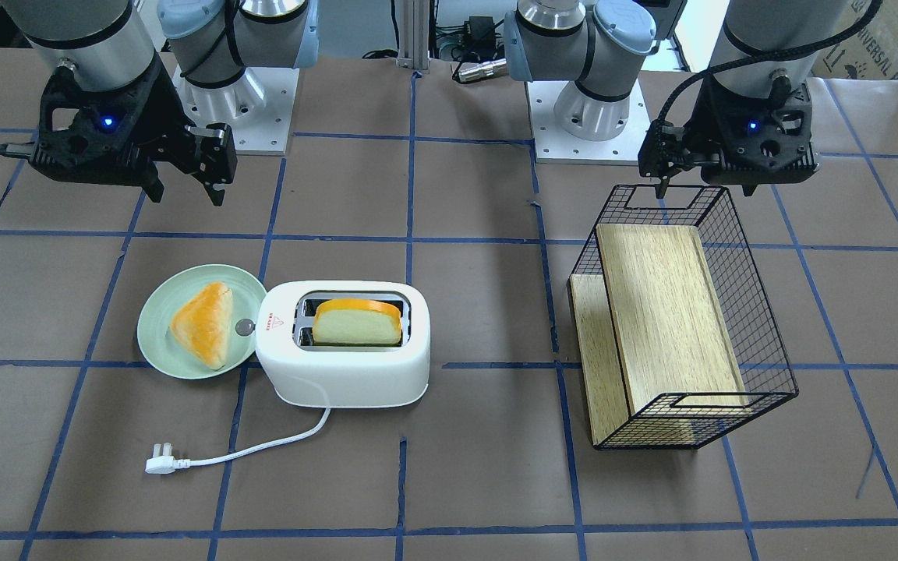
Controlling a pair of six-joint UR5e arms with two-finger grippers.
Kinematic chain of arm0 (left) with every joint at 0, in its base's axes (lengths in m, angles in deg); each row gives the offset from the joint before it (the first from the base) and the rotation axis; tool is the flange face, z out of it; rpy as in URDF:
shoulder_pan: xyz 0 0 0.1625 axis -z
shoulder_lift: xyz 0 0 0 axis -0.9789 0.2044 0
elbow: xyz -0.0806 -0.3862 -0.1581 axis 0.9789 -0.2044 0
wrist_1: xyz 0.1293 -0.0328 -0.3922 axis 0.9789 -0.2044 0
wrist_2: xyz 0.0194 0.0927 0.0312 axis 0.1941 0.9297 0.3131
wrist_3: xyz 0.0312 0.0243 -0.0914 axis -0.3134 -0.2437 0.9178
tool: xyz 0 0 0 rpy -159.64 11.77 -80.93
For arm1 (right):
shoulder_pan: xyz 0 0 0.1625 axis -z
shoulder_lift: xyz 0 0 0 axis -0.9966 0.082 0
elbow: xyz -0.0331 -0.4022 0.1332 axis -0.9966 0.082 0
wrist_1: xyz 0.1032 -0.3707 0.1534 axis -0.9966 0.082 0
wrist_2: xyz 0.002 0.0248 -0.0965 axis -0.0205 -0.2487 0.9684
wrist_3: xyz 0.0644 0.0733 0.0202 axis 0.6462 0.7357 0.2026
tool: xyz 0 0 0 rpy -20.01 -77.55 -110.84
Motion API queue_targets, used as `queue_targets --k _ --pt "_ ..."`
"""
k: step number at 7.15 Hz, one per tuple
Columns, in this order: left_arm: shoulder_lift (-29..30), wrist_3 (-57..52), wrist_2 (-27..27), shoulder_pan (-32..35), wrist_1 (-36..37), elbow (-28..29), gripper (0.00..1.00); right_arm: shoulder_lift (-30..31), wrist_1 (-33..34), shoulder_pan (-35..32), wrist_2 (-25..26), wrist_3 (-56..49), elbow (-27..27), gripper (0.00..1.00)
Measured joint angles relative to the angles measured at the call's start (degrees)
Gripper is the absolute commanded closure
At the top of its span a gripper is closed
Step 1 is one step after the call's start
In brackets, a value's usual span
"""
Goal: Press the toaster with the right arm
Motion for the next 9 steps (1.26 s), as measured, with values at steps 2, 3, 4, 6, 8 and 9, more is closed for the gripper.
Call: queue_targets --k 2,3,4,6,8,9 --pt "-0.02 0.02 0.00 0.00 0.00 0.00 0.00 -0.07 2.02 0.30 -0.78 -4.96 -0.10 0.00" --pt "-0.02 0.03 0.00 0.00 0.00 0.00 0.00 -0.04 2.66 0.34 -0.82 -5.68 -0.12 0.00" --pt "-0.02 0.02 0.00 0.00 0.00 0.00 0.00 -0.02 2.94 0.36 -0.79 -5.92 -0.12 0.00" --pt "-0.02 0.04 0.00 0.00 0.00 0.00 0.00 0.06 2.97 0.33 -0.32 -6.42 -0.13 0.00" --pt "-0.02 0.02 0.00 0.00 0.00 0.00 0.00 0.08 2.94 0.29 -0.02 -6.54 -0.13 0.00" --pt "-0.02 0.04 0.00 0.00 0.00 0.00 0.00 0.09 2.90 0.26 -0.02 -6.44 -0.09 0.00"
